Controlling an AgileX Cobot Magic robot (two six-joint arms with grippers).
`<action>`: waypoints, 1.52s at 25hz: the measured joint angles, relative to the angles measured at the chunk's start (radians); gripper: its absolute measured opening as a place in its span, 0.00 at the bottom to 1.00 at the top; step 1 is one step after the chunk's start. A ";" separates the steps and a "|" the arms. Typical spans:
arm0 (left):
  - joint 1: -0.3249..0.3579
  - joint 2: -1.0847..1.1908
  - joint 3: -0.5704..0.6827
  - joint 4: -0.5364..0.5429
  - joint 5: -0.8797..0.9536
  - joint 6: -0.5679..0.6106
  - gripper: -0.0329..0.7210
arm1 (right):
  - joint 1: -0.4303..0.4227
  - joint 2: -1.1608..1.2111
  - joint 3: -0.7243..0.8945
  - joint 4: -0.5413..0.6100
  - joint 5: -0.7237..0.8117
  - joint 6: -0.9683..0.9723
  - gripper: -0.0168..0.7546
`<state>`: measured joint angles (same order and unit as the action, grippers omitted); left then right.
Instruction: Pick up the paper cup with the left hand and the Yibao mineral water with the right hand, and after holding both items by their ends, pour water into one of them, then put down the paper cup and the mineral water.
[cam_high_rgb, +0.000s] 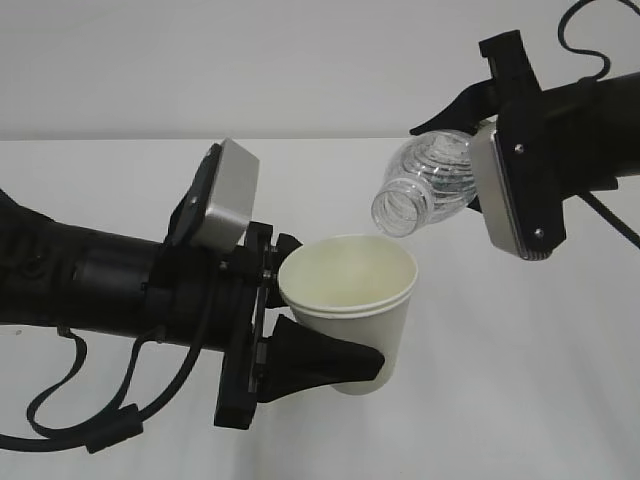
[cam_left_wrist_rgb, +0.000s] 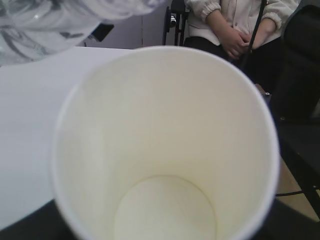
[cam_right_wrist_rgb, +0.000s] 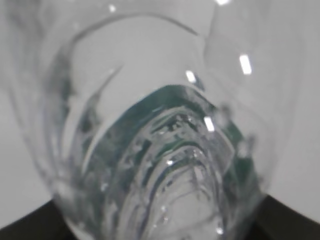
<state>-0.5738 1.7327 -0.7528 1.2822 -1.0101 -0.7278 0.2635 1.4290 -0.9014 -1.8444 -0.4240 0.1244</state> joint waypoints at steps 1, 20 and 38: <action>-0.004 0.000 0.000 0.000 0.000 0.000 0.64 | 0.007 0.000 0.000 0.000 0.000 0.000 0.59; -0.006 0.000 0.000 0.039 -0.018 0.000 0.64 | 0.028 0.000 0.000 0.000 0.023 -0.020 0.58; -0.006 0.000 0.000 0.048 -0.024 0.000 0.62 | 0.030 0.000 -0.001 0.000 0.014 -0.087 0.58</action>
<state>-0.5801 1.7327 -0.7528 1.3304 -1.0341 -0.7278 0.2930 1.4290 -0.9021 -1.8444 -0.4097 0.0375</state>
